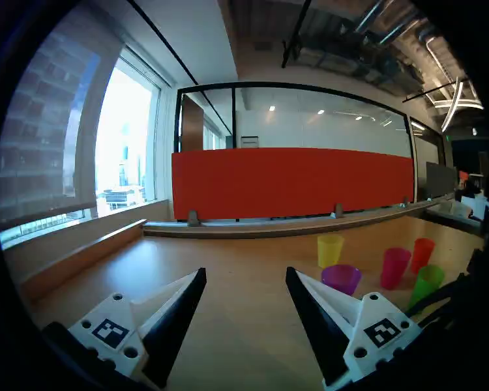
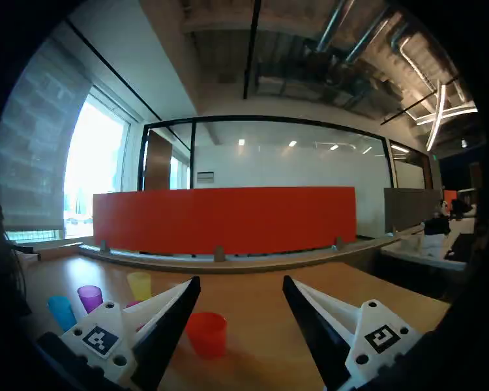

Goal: Pour water

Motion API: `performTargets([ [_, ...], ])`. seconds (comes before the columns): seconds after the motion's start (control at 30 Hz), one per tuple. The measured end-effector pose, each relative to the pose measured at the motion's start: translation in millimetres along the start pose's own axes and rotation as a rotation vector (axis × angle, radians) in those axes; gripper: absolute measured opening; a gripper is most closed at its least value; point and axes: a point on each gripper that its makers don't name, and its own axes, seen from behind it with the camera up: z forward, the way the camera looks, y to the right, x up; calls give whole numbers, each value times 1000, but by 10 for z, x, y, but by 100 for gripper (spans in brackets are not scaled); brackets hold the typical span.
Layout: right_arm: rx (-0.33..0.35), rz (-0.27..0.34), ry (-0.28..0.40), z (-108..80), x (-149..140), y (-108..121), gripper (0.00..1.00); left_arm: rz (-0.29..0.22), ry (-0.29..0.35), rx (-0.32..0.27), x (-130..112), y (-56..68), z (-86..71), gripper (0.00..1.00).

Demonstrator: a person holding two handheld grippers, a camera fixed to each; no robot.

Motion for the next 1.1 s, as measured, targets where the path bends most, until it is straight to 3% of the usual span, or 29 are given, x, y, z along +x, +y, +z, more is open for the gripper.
performTargets([
  [0.2,16,-3,-18,34,7,-95,98,51,21,17,20,60,3,90],
  [0.6,12,-10,-50,34,26,-108,98,-30,22,45,-141,8,14,90],
  [1.1,6,-6,-58,7,18,-54,98,-36,44,37,-183,41,6,90],
])
